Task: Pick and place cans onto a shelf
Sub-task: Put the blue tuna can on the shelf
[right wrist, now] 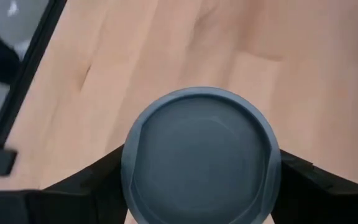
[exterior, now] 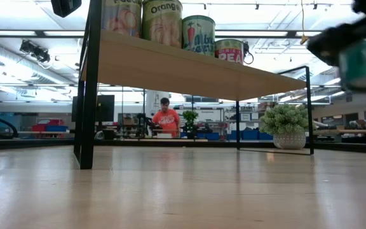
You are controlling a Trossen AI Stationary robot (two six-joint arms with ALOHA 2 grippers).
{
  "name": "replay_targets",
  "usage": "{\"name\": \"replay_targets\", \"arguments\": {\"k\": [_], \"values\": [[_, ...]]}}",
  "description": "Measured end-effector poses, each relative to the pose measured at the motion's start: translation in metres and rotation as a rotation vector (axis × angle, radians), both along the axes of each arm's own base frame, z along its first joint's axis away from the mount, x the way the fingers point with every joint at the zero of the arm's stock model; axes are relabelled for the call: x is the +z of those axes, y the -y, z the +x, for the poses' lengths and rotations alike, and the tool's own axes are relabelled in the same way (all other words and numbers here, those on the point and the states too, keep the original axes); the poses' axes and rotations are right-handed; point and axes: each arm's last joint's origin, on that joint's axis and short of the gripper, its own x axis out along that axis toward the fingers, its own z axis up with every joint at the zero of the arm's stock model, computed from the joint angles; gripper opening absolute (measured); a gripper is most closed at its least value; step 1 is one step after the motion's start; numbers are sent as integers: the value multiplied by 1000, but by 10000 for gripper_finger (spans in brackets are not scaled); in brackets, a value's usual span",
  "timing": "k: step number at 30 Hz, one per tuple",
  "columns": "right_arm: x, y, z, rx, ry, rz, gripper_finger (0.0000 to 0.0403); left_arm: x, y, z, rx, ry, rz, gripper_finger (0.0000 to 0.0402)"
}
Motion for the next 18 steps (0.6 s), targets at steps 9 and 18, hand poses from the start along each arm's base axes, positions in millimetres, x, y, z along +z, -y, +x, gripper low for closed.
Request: {"name": "replay_targets", "arguments": {"k": [9,18], "values": [[46,30,-8,-91,111,64,293,0,0,0,4,2,-8,78],[103,53,-4,-137,125,-50,293,0,0,0,16,5,-4,78]]}}
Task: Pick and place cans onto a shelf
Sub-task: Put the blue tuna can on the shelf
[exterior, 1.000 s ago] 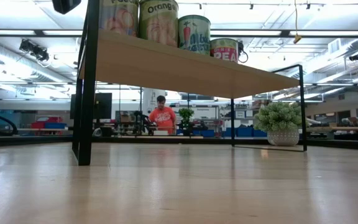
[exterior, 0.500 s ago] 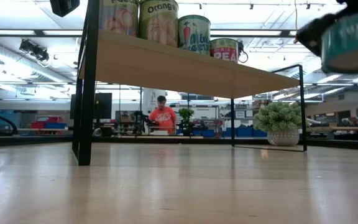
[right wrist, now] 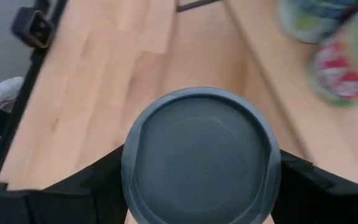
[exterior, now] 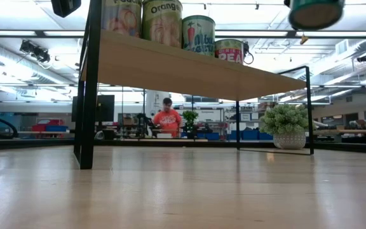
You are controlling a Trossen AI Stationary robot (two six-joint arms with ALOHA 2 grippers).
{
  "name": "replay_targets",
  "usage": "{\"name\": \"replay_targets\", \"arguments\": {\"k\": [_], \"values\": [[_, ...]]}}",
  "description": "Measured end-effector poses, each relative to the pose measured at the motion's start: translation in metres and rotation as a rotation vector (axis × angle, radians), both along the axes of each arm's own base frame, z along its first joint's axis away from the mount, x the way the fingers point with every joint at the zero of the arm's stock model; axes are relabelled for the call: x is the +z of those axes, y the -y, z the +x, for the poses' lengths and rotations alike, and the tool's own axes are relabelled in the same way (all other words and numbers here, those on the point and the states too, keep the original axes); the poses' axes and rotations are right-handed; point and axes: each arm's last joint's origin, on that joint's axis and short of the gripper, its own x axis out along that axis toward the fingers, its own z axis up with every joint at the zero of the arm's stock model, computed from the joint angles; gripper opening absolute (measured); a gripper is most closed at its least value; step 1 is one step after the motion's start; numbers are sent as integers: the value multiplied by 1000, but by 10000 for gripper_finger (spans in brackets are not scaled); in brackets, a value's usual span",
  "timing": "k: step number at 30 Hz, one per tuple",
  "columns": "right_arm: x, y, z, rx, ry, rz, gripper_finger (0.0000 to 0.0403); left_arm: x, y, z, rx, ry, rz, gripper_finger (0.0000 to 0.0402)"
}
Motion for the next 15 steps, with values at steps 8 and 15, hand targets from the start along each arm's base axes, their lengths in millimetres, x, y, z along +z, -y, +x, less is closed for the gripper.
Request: {"name": "replay_targets", "arguments": {"k": [8,15], "values": [[17,34,7,-71,-18,-101,293,0,-1,0,13,-1,9,78],[9,85,23,-128,-84,-183,293,-1,-1,0,16,-3,11,78]]}}
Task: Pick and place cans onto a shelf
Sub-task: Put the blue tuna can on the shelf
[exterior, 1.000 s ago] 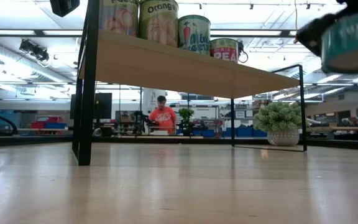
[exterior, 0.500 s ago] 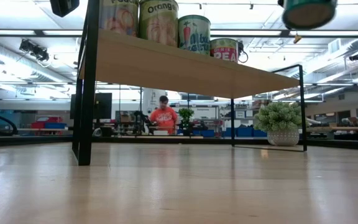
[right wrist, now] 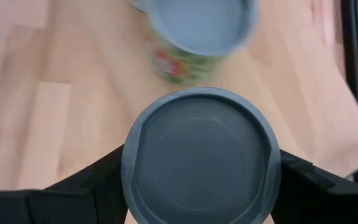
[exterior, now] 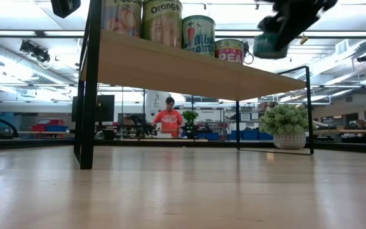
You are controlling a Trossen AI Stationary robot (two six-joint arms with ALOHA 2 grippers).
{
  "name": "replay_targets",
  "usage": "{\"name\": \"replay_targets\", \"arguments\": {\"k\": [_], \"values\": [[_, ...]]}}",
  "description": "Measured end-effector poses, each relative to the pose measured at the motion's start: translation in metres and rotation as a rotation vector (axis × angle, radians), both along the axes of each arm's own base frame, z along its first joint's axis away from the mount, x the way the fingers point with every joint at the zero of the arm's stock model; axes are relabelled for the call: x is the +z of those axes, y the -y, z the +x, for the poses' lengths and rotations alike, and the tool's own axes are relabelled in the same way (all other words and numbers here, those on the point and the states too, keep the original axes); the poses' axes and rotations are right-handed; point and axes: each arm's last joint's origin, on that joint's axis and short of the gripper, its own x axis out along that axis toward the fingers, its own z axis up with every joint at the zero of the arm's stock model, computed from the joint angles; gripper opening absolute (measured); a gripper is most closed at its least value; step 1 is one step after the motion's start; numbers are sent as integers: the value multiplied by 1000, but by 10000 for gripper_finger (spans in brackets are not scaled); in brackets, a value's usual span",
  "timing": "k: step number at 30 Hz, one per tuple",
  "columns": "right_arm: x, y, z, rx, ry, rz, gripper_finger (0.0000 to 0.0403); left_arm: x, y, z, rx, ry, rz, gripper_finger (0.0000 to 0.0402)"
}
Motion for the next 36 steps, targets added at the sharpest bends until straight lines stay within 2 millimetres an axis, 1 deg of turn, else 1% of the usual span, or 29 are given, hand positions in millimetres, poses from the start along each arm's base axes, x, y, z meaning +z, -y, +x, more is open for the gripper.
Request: {"name": "replay_targets", "arguments": {"k": [3,6,13,16,22,30,36], "values": [[-6,18,7,9,-28,7,293,0,0,0,1,0,-2,78],[-11,32,14,19,-41,35,293,0,0,0,4,0,-11,78],[-24,46,24,51,-91,49,293,0,0,0,9,1,-26,78],[-28,49,27,61,-105,57,295,0,0,0,10,1,-26,78],[-30,53,29,54,-114,59,325,0,0,0,9,0,-26,78],[-31,54,28,54,-118,68,334,0,0,0,9,1,-26,78],[-31,53,27,59,-123,79,350,0,0,0,9,0,-26,78]]}}
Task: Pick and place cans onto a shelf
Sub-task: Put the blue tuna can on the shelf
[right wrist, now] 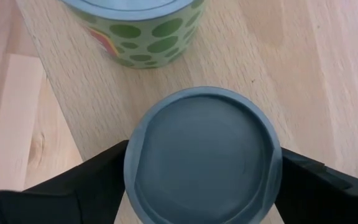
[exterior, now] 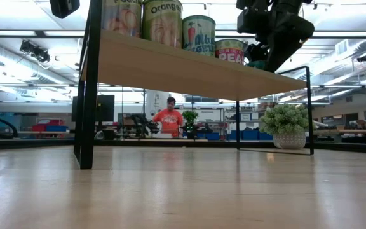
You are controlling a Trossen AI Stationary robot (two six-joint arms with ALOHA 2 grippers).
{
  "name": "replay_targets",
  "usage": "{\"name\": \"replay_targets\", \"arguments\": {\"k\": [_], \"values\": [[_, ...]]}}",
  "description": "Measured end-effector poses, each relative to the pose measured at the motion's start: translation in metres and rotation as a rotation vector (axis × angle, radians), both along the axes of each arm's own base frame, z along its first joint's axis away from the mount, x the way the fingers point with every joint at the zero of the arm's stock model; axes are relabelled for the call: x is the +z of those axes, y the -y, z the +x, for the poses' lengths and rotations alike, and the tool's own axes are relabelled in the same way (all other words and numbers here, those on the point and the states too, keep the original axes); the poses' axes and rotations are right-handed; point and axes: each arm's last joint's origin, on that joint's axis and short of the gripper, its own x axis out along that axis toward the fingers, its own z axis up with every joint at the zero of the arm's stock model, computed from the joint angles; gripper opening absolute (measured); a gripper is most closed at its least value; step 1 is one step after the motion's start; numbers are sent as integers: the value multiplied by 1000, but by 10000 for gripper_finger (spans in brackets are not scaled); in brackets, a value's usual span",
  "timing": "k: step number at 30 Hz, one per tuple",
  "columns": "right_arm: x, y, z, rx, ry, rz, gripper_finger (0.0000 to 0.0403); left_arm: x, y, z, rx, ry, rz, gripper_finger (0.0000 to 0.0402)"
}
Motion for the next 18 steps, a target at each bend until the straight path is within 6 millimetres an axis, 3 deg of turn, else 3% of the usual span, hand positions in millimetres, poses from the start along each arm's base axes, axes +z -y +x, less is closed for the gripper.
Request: {"name": "replay_targets", "arguments": {"k": [12,18], "values": [[2,-1,-3,-4,-2,2,391,0,0,0,0,0,0,78],[16,-1,-7,-8,-1,-4,391,0,0,0,0,0,1,78]]}}
